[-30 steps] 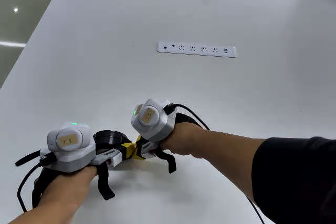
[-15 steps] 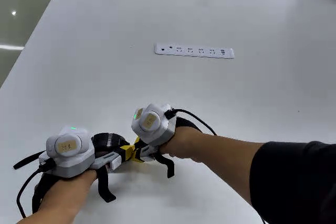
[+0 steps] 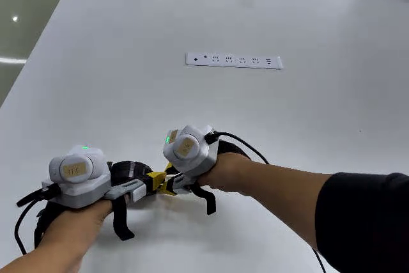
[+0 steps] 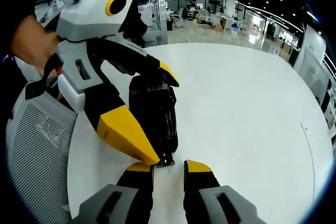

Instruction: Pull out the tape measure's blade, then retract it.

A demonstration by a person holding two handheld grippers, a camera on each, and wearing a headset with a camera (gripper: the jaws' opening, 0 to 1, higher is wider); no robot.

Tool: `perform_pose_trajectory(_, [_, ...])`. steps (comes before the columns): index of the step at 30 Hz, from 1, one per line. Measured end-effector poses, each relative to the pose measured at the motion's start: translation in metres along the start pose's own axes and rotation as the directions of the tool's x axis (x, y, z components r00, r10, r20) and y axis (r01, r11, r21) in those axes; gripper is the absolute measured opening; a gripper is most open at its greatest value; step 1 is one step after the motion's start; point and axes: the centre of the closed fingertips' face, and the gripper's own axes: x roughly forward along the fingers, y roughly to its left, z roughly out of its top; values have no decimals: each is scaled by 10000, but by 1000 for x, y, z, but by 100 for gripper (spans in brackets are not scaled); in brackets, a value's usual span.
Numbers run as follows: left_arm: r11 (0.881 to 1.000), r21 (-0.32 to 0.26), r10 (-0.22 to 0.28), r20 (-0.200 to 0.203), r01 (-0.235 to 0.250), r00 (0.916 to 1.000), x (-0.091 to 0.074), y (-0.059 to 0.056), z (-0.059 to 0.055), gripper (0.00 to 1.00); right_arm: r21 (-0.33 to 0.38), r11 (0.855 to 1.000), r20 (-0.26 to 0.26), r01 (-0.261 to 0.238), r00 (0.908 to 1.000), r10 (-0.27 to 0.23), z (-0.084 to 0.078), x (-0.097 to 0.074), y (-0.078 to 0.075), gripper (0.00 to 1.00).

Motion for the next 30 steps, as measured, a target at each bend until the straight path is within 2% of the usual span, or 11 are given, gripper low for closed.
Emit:
perform_pose_trajectory(3, [9999, 66, -136, -27, 136, 9999, -3, 0, 1, 80, 148, 9998, 67, 151, 9999, -152, -3, -7, -1, 20])
perform_pose_trajectory(7, [9986, 412, -326, -227, 335, 9992, -8, 0, -2, 90, 479, 9979, 439, 435, 9980, -456, -3, -21, -4, 21])
perform_pose_trajectory(11, [9933, 995, -548, -404, 586, 9977, -13, -1, -5, 99, 722, 9952, 597, 659, 9957, -702, -10, -34, -3, 22])
perform_pose_trajectory(13, [9877, 1324, -753, -615, 829, 9953, -16, -4, -9, 99, 774, 9942, 693, 740, 9944, -795, -13, -40, -1, 23])
perform_pose_trajectory(15, [9752, 1839, -1103, -785, 1231, 9908, -20, -9, -11, 99, 879, 9925, 737, 852, 9930, -917, -20, -50, 2, 24])
perform_pose_trajectory(18, [9611, 2242, -1445, -908, 1616, 9853, -25, -14, -14, 99, 960, 9899, 856, 1047, 9899, -1130, -29, -62, 3, 25])
perform_pose_trajectory(22, [9505, 2446, -1639, -1301, 1918, 9779, -32, -16, -23, 99, 1608, 9782, 1128, 1312, 9822, -1502, -43, -79, 4, 29])
perform_pose_trajectory(25, [9407, 2687, -1693, -1568, 2070, 9730, -37, -15, -30, 99, 1863, 9717, 1131, 1455, 9792, -1683, -58, -91, 10, 33])
perform_pose_trajectory(30, [9355, 2697, -1838, -1797, 2281, 9664, -44, -12, -34, 99, 2179, 9613, 1195, 1684, 9730, -1975, -78, -107, 17, 38])
